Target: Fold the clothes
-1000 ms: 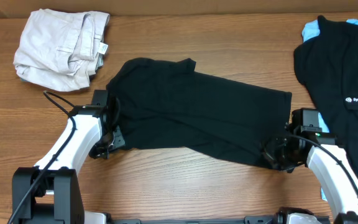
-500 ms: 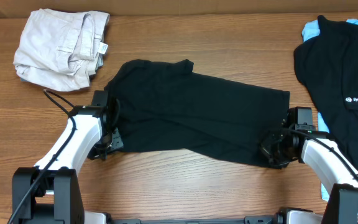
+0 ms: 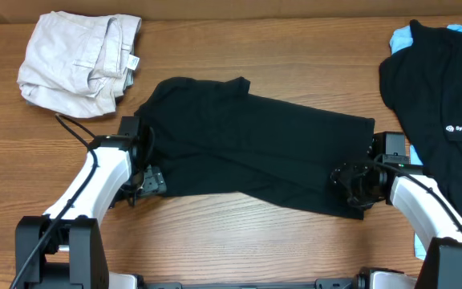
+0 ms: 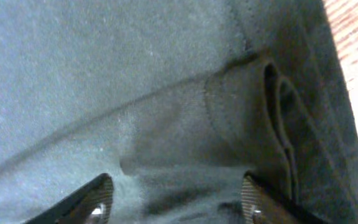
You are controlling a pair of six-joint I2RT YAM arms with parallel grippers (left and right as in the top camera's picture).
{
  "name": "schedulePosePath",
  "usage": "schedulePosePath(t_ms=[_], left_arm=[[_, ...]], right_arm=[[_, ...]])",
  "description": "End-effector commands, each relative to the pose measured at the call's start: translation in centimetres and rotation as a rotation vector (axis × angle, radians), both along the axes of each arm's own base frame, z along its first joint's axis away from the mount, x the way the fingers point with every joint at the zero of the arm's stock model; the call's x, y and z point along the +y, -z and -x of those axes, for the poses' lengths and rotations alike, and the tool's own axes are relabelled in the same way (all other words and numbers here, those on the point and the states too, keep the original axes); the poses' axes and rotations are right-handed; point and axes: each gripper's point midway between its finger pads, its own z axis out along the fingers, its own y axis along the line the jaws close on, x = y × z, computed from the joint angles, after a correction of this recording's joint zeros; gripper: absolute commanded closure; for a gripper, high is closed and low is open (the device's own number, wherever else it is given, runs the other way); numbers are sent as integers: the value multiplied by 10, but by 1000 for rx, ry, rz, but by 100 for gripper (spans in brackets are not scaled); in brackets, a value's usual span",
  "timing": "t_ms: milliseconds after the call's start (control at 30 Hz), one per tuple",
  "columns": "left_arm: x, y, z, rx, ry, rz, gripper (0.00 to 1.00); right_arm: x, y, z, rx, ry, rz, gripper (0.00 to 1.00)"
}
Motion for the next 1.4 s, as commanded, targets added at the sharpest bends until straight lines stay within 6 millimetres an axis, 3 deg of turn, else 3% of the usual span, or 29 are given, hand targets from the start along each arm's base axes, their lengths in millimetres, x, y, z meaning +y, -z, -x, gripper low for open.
schedulePosePath(t_ms=[0,67,133,267,467,533,567,733,900,1133,1233,1367], left_arm=[[2,-29,-24,-68,8,-9,0],[-1,-46,-37,-93,44,7,0],[-17,-74,-66,-176,161,73,0],[-52,-99,-110,-345,340,201,0],[-78,-79,-148,-435,427,244,0],[-88,-65,-154,-424,447,273,0],[-97,-45,-160,-401,472,291,0],[-110,-1,-158,-309,492,299,0],[-109,27,-152,-240,487,283,0],[-102,43,-149,-199,479,244,0],[-98,46,-135,-136,469,240,0],[-79,47,-114,-44,413,162,0]], right_arm=[[-2,2,6,35,4,11,26],[-2,2,5,32,4,11,26],[0,0,1,13,2,2,25],[3,-16,-16,-44,-53,-12,22],[0,-58,-53,-162,-134,21,16],[-1,-68,-63,-199,-149,30,16],[-2,-73,-70,-228,-161,40,16],[-2,-69,-71,-233,-191,53,16],[-8,-52,-70,-197,-230,89,16],[-9,-26,-69,-130,-250,86,17],[-7,-13,-54,-44,-250,65,16],[-6,-9,-41,12,-248,52,16]])
